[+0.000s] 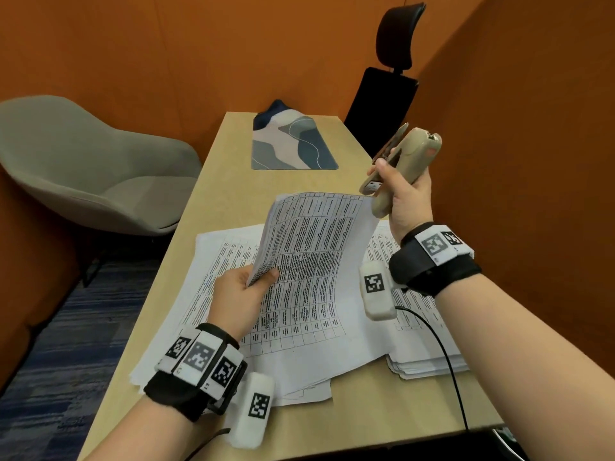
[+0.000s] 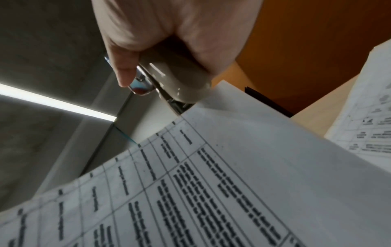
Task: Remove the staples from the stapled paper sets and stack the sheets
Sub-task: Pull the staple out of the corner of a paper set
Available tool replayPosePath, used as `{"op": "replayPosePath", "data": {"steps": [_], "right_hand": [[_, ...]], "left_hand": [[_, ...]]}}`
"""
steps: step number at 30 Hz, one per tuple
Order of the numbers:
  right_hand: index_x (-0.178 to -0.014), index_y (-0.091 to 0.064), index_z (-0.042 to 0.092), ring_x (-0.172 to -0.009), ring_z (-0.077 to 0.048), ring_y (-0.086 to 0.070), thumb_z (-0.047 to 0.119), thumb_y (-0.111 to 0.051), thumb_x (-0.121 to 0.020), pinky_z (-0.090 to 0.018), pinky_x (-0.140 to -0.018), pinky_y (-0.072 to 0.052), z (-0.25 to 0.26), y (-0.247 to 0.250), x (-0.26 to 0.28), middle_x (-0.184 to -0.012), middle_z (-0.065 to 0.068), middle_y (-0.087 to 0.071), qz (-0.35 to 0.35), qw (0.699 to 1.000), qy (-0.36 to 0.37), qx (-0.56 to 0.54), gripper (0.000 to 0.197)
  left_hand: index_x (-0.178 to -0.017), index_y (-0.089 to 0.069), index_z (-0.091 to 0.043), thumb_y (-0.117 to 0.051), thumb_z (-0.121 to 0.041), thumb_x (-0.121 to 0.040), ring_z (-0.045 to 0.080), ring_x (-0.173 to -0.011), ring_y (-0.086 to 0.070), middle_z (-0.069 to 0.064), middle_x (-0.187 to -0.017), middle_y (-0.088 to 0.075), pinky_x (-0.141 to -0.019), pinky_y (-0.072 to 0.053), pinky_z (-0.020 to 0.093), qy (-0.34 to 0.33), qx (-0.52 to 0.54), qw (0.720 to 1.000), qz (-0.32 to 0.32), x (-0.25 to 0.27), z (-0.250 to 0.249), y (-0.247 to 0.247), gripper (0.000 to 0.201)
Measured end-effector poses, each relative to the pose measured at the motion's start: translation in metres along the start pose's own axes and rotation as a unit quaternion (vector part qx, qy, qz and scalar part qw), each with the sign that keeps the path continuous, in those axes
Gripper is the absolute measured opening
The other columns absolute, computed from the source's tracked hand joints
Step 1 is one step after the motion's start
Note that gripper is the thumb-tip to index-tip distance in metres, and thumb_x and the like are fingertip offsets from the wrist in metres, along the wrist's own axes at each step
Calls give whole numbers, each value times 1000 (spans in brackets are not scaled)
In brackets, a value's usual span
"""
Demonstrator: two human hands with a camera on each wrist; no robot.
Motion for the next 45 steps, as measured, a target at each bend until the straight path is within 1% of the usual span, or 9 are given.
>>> {"op": "replayPosePath", "data": {"steps": [10,16,21,25,27,30,34,40,45], "right_hand": [[-89,-56,24,-68,-16,-56,31,-63,-75,-31,-65,-51,2,-2,-2,-80,-1,-60,0,997,19,79,18],[-80,-59,26,-74,-19,-61,41,-64,-81,-39,-69,-55,1,7,-4,-81,-1,-64,-78,986,33,146,15],[-88,-59,25,-81,-18,-63,42,-66,-76,-37,-79,-54,9,11,-1,-85,1,-64,-87,992,22,86,22],[-101,-55,21,-94,-19,-65,50,-65,-74,-31,-85,-52,29,27,9,-98,-2,-65,-140,988,64,5,41],[-99,-56,19,-86,-14,-65,41,-61,-84,-28,-79,-53,31,37,14,-92,1,-65,-122,991,46,-10,27],[-87,-59,16,-59,-11,-61,36,-62,-85,-21,-54,-49,15,37,32,-70,4,-65,43,989,-94,110,21],[-91,-62,10,-73,-22,-62,37,-61,-85,-30,-67,-51,-22,37,61,-82,-8,-66,192,908,-249,278,28],[-105,-62,4,-85,-30,-65,45,-67,-79,-42,-85,-52,-18,89,15,-95,-14,-67,24,905,-275,323,50],[-120,-52,-5,-96,-35,-60,48,-62,-83,-42,-84,-49,-29,158,-8,-109,-22,-61,-3,802,-346,487,66]], "left_hand": [[-46,-44,-21,-61,-21,-87,15,-52,-27,8,-53,-34,-50,-21,24,-47,-14,999,-12,10,-14,-3,45],[-41,-57,-38,-60,-16,-88,6,-40,-26,-9,-37,-29,-43,-20,13,-64,-39,997,1,13,-20,-6,52],[-38,-55,-26,-61,-15,-88,6,-35,-28,-8,-33,-32,-39,-22,13,-44,-27,999,-10,11,-22,-5,51],[-74,-63,3,-60,-18,-89,14,-56,-44,7,-63,-52,-47,-32,14,-18,-2,999,-40,2,-18,0,25],[-84,-62,-1,-59,-19,-89,20,-71,-52,15,-77,-56,-60,-42,26,-5,18,998,-55,-3,-17,3,19],[-89,-63,-10,-57,-16,-91,25,-84,-61,10,-87,-64,-79,-48,38,19,76,994,-75,-9,-28,5,9],[-107,-61,-15,-55,-18,-92,22,-90,-63,3,-97,-67,-83,-51,36,39,125,988,-78,-23,-49,-3,16],[-128,-42,-12,-56,-9,-89,24,-91,-61,7,-104,-62,-89,-50,40,106,52,993,-4,-51,-39,-61,42],[-142,-23,-11,-55,2,-86,30,-95,-58,8,-93,-55,-76,-51,36,90,-130,975,156,-43,-22,-144,66]]}}
Point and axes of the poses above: each hand's wrist, its own x-axis away from the middle knuckle, its own y-axis out of the back of the hand, z = x × y, the point moved 4 cm from there along -x, towards the middle knuckle
